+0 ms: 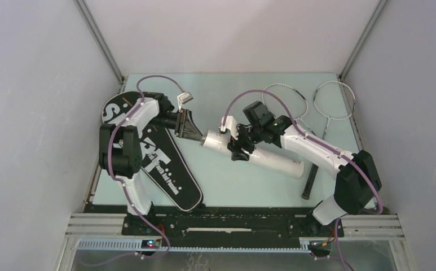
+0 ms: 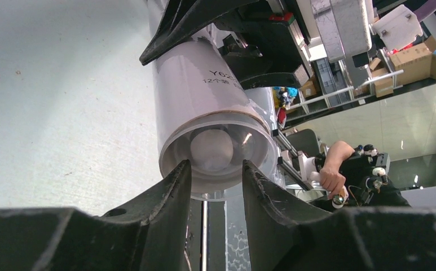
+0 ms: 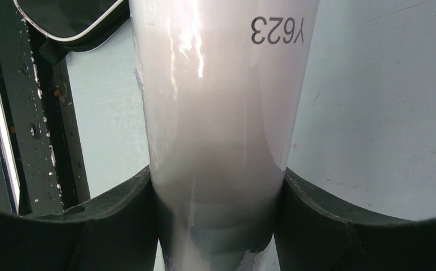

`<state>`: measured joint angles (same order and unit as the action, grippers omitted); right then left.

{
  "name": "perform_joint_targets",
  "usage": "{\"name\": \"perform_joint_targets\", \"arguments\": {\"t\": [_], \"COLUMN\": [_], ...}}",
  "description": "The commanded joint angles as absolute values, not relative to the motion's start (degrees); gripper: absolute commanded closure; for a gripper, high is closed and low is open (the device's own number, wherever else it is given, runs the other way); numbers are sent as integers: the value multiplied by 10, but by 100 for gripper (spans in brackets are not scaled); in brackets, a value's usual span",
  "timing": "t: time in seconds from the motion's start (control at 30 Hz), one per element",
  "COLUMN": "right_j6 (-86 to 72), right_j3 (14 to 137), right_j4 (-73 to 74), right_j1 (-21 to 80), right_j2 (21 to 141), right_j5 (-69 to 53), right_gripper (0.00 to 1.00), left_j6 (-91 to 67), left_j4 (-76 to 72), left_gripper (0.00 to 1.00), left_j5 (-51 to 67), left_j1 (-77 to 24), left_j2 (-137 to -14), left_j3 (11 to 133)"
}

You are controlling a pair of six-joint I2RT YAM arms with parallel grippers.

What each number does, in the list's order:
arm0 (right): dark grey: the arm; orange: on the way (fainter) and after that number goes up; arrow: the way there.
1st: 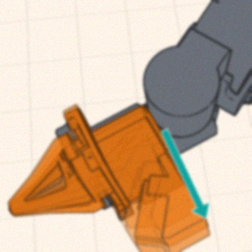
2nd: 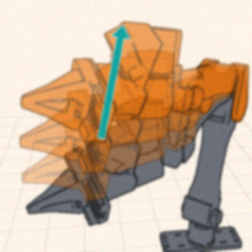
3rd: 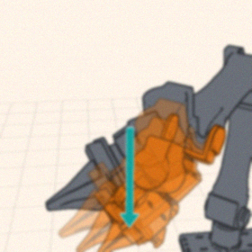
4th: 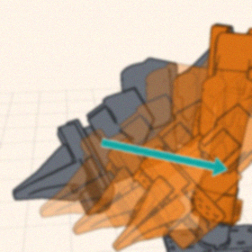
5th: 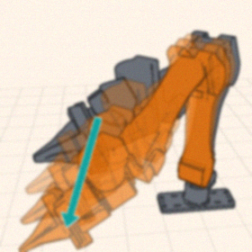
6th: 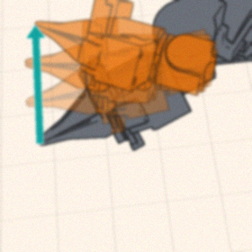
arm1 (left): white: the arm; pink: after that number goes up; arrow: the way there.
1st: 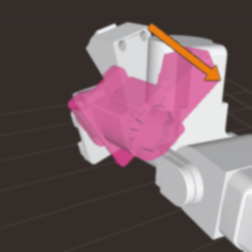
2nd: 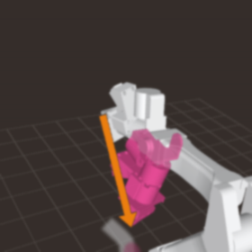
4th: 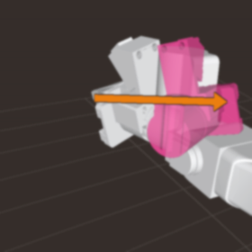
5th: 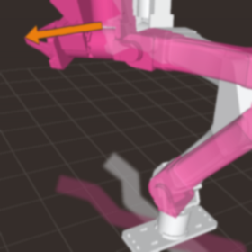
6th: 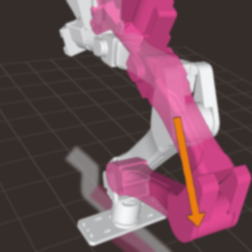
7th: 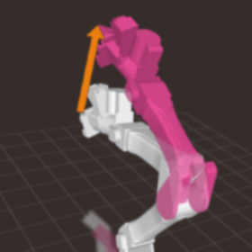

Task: Pack up the badminton gear
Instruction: Close the lid on the shuttle tube.

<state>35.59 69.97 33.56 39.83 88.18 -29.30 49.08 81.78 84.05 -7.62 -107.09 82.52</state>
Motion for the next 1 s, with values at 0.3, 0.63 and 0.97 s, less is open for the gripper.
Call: {"name": "perform_joint_targets", "arguments": {"t": [0.3,0.63,0.97], "right_j6": [362,363,359], "right_j3": [711,717,735], "right_j4": [301,303,310], "right_j1": [408,423,434], "right_j2": [864,871,886], "right_j5": [-300,-278,-272], "right_gripper": [61,62,62], "left_j6": [501,492,467], "left_j4": [817,817,816], "left_gripper": [59,62,60], "left_j5": [841,829,829], "left_j1": [-105,-112,-119], "left_j2": [-1071,-1073,-1080], "left_j3": [856,862,873]}}
